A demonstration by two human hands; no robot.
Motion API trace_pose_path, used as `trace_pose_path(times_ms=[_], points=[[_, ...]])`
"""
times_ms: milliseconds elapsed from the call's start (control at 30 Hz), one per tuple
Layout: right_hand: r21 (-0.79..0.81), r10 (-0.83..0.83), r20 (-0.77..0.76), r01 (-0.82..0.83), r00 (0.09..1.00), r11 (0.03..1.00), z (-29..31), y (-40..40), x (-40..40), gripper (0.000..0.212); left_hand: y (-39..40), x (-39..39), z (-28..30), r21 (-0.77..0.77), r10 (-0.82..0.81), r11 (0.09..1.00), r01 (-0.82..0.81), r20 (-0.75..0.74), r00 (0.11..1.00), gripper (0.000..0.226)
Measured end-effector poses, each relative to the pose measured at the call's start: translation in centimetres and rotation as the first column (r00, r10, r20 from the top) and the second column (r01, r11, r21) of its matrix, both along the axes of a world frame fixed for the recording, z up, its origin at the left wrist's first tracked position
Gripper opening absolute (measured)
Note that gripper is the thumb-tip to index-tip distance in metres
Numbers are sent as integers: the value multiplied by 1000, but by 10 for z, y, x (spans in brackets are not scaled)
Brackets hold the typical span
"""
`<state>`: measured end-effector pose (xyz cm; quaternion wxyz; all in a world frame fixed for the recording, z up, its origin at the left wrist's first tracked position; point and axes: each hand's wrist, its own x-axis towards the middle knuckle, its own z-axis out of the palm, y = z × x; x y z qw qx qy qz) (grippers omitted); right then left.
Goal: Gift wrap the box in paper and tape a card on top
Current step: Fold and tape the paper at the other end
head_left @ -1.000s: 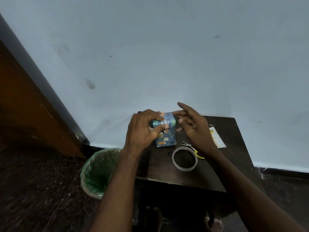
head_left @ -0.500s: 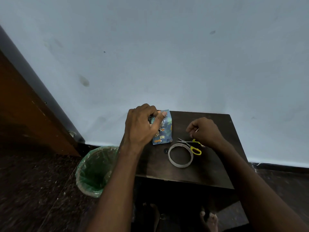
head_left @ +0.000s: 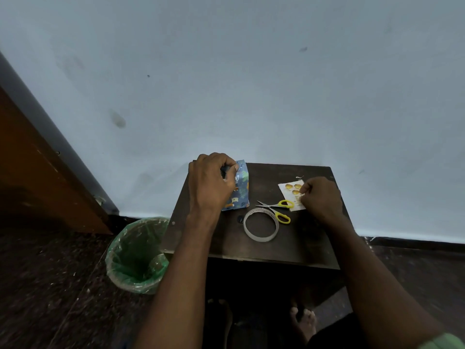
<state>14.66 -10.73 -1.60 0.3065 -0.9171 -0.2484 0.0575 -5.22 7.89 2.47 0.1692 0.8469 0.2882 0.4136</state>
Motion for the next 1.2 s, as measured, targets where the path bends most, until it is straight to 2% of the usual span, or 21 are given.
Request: trace_pose_path(times_ms=[233, 333, 500, 700, 867, 933, 1100, 1200], points=[[-114, 64, 82, -54, 995, 992, -1, 1, -22, 23, -6, 0, 0, -56, 17, 998, -16, 25, 1000, 8], [-107, 87, 63, -80, 994, 991, 0, -2, -25, 22, -7, -1, 0, -73, 4, 997, -1, 45, 999, 9], [-61, 53, 66, -49, 996, 997, 2, -7, -27, 41, -10, 0, 0, -78, 11, 997, -5, 70, 998, 8], [-30, 76, 59, -75, 995, 997, 4, -12, -27, 47, -10, 2, 2, -89, 10, 996, -3, 82, 997, 7], [-17, 37, 33, -37, 999, 999, 3, -8, -38, 43, -9, 0, 0, -68, 30, 997, -26, 66, 997, 8], [-14, -6, 70, 7, 998, 1000, 2, -7, -39, 40, -9, -1, 0, -65, 30, 998, -25, 74, 997, 8], [-144, -22, 155, 45, 988, 989, 1, -11, -36, 35, -16, 1, -2, -70, 18, 997, -12, 90, 996, 6], [-108, -16, 198, 38, 980, 993, 5, -8, -37, 36, -13, 2, 0, -90, 23, 996, -14, 100, 995, 7]])
